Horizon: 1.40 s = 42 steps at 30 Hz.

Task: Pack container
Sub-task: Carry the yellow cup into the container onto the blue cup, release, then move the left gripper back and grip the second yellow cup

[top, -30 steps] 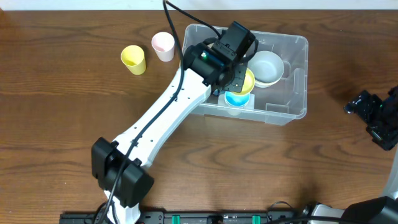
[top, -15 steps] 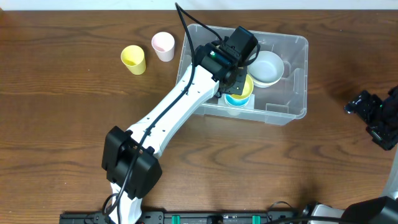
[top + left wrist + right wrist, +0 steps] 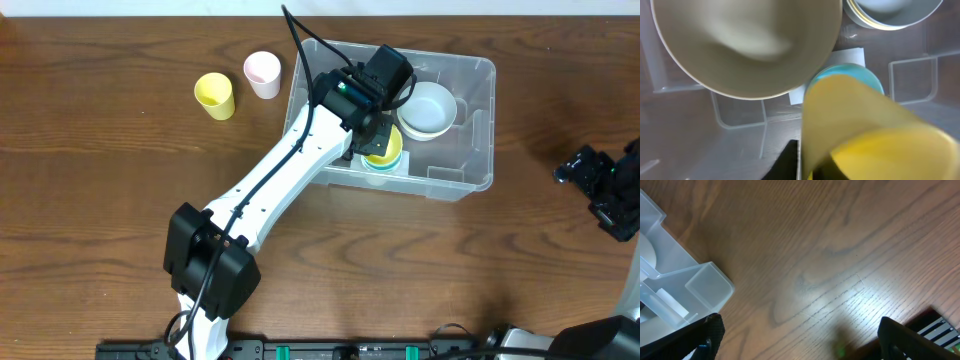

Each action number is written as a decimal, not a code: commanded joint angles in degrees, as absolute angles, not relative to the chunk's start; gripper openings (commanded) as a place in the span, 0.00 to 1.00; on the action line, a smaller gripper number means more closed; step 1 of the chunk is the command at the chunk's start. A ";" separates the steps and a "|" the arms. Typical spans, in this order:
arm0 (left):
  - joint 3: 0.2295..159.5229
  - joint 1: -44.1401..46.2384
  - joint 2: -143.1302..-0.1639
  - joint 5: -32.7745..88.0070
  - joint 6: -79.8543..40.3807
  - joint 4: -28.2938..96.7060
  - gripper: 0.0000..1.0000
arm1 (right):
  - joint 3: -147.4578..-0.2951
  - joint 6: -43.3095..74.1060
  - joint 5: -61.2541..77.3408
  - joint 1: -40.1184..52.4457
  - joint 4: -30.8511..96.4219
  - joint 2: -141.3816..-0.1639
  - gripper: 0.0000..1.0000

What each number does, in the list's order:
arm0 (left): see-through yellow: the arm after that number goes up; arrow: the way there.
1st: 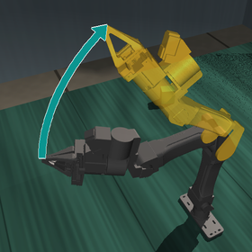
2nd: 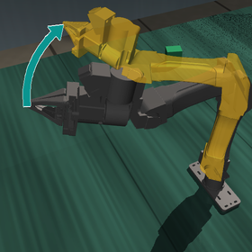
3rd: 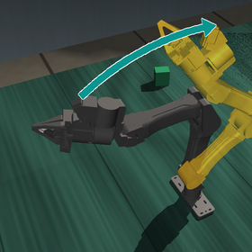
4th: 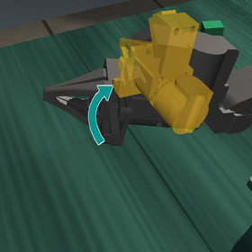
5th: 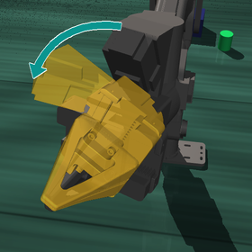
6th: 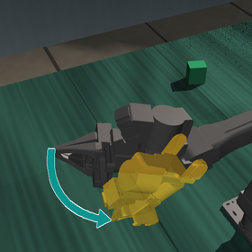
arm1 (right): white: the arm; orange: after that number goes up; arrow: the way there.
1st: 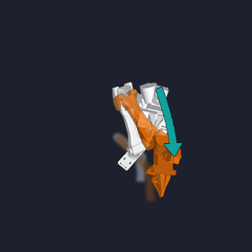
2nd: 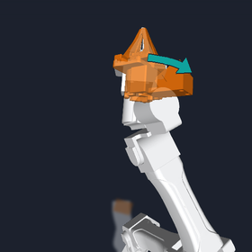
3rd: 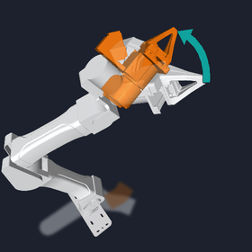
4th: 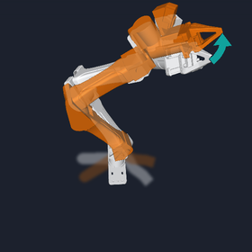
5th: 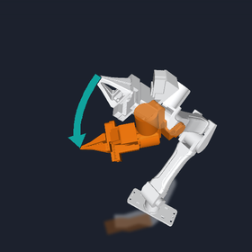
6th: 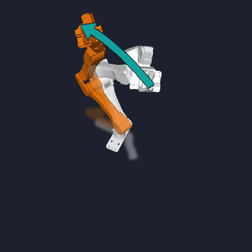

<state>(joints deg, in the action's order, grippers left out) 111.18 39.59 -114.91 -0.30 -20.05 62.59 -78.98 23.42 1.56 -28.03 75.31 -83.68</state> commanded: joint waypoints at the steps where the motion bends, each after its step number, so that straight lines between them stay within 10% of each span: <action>1: 111.24 39.51 -115.48 -1.13 -20.60 62.74 0.16 | -78.94 22.65 1.56 -28.34 75.20 -83.59 0.99; 19: 111.68 23.18 -107.66 -1.19 -19.53 61.32 0.98 | -78.94 22.65 1.54 -28.34 75.20 -83.59 0.99; 42: 111.35 -4.73 -121.95 -1.04 -18.90 57.28 0.98 | -78.94 22.65 1.54 -28.34 75.20 -83.59 0.99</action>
